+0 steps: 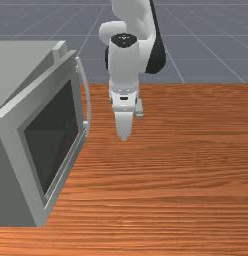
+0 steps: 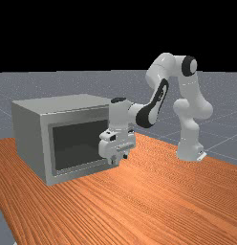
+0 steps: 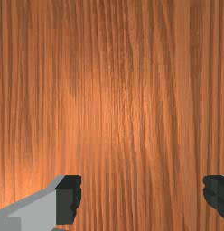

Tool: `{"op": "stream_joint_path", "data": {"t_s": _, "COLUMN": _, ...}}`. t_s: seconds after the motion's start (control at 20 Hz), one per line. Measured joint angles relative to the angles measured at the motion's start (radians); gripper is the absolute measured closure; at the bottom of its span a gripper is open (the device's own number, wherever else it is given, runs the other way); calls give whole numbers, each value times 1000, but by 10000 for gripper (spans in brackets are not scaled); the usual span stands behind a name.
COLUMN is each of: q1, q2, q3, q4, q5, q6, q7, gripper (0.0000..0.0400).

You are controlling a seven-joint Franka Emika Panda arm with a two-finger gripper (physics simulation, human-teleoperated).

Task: Open the microwave

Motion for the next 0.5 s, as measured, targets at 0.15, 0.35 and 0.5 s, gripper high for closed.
{"op": "stream_joint_path", "data": {"t_s": 0.15, "q1": 4, "q2": -8, "q3": -6, "q4": -2, "q5": 2, "q6": -7, "q7": 30, "gripper": 56}}
{"op": "stream_joint_path", "data": {"t_s": 0.35, "q1": 11, "q2": -236, "q3": -60, "q4": -84, "q5": -11, "q6": -238, "q7": 451, "gripper": 257}}
{"op": "stream_joint_path", "data": {"t_s": 0.5, "q1": -13, "q2": -410, "q3": -87, "q4": -95, "q5": -19, "q6": -341, "q7": 1131, "gripper": 367}}
